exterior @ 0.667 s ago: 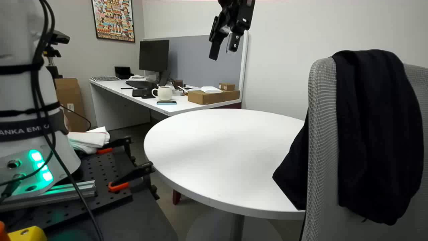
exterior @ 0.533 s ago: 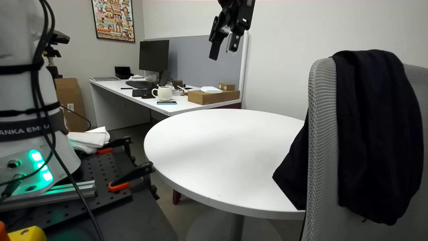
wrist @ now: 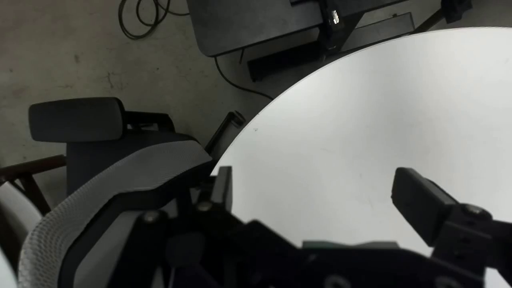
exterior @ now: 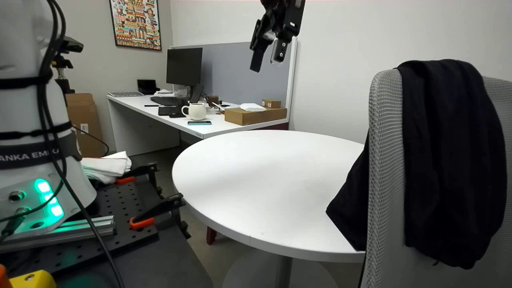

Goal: Put the black t-shirt on the table

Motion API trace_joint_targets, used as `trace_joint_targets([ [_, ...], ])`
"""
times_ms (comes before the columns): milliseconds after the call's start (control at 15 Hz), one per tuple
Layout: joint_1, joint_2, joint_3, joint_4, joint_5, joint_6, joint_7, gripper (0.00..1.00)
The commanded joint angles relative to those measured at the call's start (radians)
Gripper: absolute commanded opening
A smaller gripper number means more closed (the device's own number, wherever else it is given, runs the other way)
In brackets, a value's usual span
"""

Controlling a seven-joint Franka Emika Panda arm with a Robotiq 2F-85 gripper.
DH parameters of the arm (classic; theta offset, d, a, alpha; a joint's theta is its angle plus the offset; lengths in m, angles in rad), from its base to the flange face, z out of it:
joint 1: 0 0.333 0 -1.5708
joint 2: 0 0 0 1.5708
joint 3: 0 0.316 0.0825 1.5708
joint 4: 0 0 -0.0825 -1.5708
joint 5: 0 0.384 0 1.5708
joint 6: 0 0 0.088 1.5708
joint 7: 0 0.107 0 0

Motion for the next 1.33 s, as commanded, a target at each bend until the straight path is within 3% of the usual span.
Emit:
trace_joint_targets([
  [0,0.009,0.000,-0.008,0.002,-0.001,-0.003,0.001,1.00],
  [800,0.010,0.008,-0.002,0.023,-0.009,-0.001,0.020,1.00],
  [1267,-0.009,0.017,0.000,0.113,-0.061,0.103,0.131,1.00],
])
